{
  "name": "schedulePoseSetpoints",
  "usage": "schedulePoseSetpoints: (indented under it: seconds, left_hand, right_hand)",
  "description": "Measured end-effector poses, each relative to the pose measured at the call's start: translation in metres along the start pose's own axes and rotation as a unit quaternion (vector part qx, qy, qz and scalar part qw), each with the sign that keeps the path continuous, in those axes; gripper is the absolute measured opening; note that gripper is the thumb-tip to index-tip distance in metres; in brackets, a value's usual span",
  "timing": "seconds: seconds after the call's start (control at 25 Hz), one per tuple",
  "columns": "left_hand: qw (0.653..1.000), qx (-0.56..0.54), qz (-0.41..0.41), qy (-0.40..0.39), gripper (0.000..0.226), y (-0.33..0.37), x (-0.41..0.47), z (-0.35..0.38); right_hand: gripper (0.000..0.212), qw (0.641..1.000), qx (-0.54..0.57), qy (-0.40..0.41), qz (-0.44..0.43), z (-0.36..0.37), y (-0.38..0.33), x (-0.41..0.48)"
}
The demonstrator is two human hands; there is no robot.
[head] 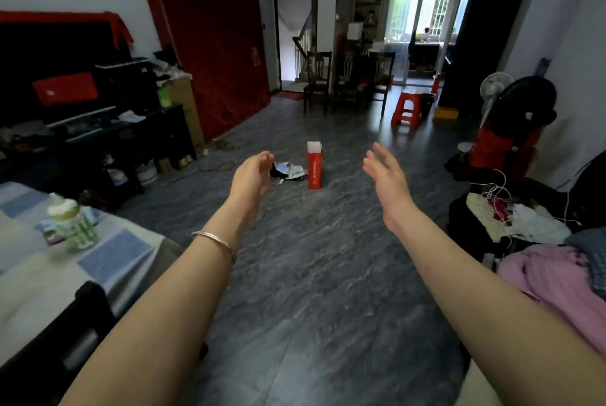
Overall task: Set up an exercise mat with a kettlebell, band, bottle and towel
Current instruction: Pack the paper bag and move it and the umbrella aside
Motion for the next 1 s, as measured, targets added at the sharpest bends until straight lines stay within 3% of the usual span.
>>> schedulePoseSetpoints:
  seconds: [0.36, 0.56, 1.0]
  left_hand:
    - [0.999, 0.024, -0.030, -0.002, 0.032, -0.021, 0.174, 0.034]
    - [0.998, 0.033, -0.045, 0.010, 0.021, -0.058, 0.294, 0.062]
    - [0.998, 0.007, -0.055, 0.042, 0.023, -0.093, 0.572, 0.163]
  right_hand:
    - [0.047, 0.999, -0.014, 0.023, 0.036, 0.037, 0.056, 0.168]
    - [0.050, 0.999, -0.028, 0.000, 0.024, 0.047, 0.096, 0.298]
    - [0.050, 0.998, -0.030, -0.042, 0.035, 0.059, 0.152, 0.605]
Point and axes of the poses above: each hand's wrist, its own x-axis towards the middle knuckle, its own z-axis out of the palm, y = z × x, the point moved 9 cm from there along x, towards the middle knuckle, and after that the axes turned 8 degrees about -x, right-handed, at the moved point
